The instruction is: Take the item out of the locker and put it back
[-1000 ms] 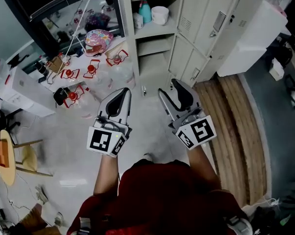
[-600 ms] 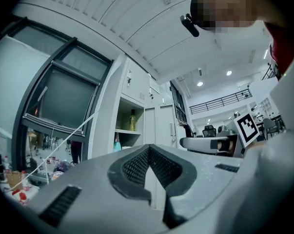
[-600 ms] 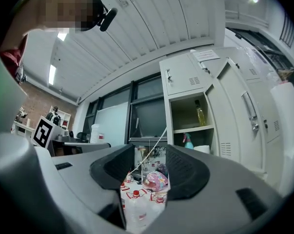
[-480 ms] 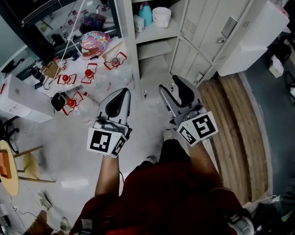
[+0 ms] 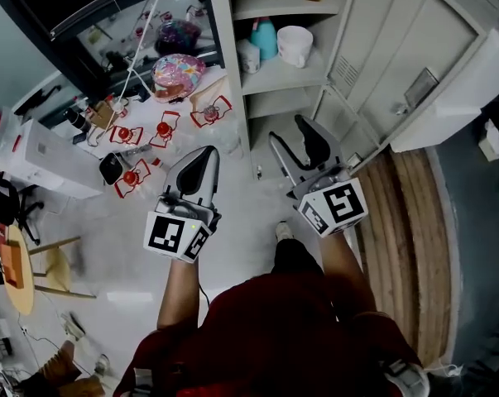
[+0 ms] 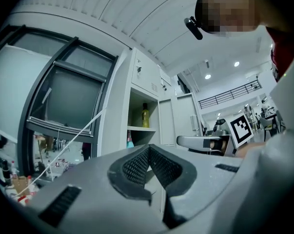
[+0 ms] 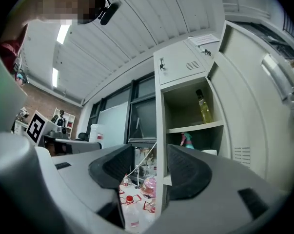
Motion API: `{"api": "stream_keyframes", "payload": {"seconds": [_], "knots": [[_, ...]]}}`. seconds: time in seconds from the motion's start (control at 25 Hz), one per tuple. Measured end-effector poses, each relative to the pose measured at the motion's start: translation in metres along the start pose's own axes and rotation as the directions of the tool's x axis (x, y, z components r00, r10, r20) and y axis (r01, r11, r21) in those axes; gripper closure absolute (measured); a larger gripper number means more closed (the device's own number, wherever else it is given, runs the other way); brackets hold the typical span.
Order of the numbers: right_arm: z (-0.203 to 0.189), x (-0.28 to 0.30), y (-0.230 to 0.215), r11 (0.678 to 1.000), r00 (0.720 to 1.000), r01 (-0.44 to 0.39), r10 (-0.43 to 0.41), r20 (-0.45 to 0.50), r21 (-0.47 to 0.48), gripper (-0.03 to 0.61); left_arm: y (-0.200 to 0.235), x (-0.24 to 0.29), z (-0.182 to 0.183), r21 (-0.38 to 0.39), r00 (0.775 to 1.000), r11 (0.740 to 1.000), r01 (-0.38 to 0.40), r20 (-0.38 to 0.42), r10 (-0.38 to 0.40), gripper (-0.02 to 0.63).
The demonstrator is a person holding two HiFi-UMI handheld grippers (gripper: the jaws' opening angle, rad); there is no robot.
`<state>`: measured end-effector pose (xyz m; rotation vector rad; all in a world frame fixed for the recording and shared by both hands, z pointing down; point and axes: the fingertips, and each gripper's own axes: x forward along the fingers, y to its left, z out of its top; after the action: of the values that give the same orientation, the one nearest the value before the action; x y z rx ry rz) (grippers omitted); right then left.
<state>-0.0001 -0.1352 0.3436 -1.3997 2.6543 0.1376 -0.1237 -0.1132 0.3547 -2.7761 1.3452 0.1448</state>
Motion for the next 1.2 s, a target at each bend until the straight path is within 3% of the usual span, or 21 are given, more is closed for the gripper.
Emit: {"api": "stream_keyframes", "payload": {"seconds": [0.6,0.88,1.2], "knots": [[-0.038,0.112,-0.099,0.995,0.989,-0.1,0.098,-0.108,-0.007,0.35,0.055,0.116,-0.007,0.01,0.982,0.982,-0.191,0.017,0.191,0.607],[-0.058,0.143,-0.122,0.99,0.981,-0.139,0.138,-0.138,0.002,0.348,0.068,0.142,-0.02,0.017,0.97,0.97,-0.244,0.01,0.244,0.607],[-0.069,0.17,-0.125,0.991,0.972,-0.134,0.129,-0.196,-0.016,0.344,0.085,0.147,-0.022,0.029,0.969,0.968,-0.249,0.003,0.249,0.607]]}}
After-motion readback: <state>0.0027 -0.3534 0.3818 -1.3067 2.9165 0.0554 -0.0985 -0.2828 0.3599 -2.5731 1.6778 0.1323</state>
